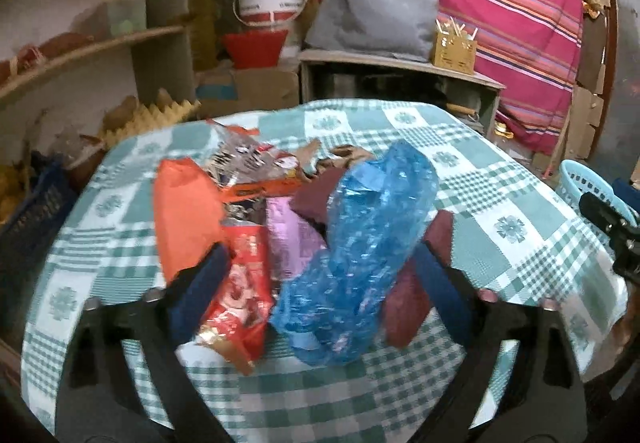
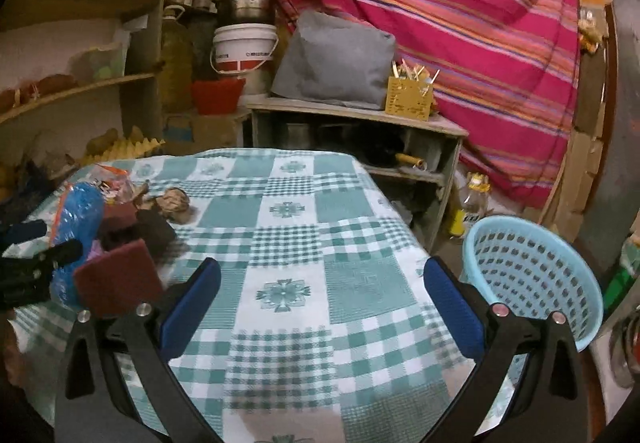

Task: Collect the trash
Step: 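Grasp the blue plastic bag with left tool while right tool grasps maroon scouring pad, then carry both items to the light-blue basket and open both tools to drop them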

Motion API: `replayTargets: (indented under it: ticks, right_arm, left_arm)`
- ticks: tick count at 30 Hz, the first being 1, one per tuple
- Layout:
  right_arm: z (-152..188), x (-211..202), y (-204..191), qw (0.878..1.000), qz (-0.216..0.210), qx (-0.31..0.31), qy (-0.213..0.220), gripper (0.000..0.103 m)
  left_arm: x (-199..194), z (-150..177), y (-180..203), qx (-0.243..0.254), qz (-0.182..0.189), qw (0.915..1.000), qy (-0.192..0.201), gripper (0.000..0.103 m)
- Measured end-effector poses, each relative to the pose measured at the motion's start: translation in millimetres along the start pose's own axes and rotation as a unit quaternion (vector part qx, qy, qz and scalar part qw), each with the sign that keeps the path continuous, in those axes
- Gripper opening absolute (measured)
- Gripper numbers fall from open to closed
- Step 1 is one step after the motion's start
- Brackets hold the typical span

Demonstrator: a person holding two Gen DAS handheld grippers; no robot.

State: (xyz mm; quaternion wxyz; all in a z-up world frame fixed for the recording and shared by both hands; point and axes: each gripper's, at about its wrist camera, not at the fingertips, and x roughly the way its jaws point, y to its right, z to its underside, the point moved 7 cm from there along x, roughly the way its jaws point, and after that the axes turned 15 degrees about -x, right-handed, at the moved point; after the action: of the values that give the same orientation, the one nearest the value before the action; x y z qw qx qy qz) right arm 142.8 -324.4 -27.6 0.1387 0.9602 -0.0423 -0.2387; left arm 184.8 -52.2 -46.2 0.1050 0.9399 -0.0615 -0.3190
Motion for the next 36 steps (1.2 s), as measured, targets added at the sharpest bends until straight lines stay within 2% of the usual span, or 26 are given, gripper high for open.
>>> replayTargets:
  ticks: [2, 4, 6, 8, 15, 18, 23, 31, 36]
  right_arm:
    - [2.1, 3.0, -4.0, 1.000, 0.013, -0.018, -0.008, 0.099]
    - [3.9, 6.5, -11.3, 1.000, -0.002, -0.026, -0.016, 0.099]
    - [6.0, 9.8, -21.1, 0.999, -0.020, -0.030, -0.024, 0.099]
    - [7.1, 12.5, -34.0, 0.998, -0.041, -0.036, -0.030, 0.099]
    - [5.4, 15.3, -82.6, 0.992, -0.115, -0.043, -0.038, 0.099]
    - [3.9, 12.0, -109.1, 0.987, -0.145, -0.061, -0.041, 0.099]
    - [-2.6, 16.0, -145.8, 0.978, -0.179, -0.088, -0.059, 0.099]
    - [-5.0, 39.3, -179.9, 0.968, -0.205, -0.103, -0.099, 0.099]
    - [-4.8, 52.9, -188.1, 0.966, -0.195, -0.125, -0.114, 0.099]
  left_arm:
    - [2.3, -0.8, 2.8, 0.000, 0.010, 0.9999, -0.005, 0.066]
    - [4.4, 0.7, 5.6, 0.002, 0.020, 0.9997, -0.015, 0.049]
    - [3.1, 1.8, 7.5, 0.001, 0.037, 0.9990, -0.026, 0.022]
    - [-3.0, 2.3, 5.7, -0.002, 0.047, 0.9986, -0.025, 0.014]
    - [-36.3, -10.6, -30.7, -0.017, 0.036, 0.9992, 0.010, 0.012]
    - [-45.6, -12.9, -54.1, -0.018, 0.009, 0.9995, 0.023, 0.012]
    - [-47.2, -4.2, -92.1, -0.030, -0.025, 0.9991, 0.016, 0.012]
    - [-48.6, 0.8, -110.7, -0.042, -0.025, 0.9988, 0.012, 0.012]
    - [-44.3, 3.9, -110.8, -0.055, -0.016, 0.9983, 0.008, 0.012]
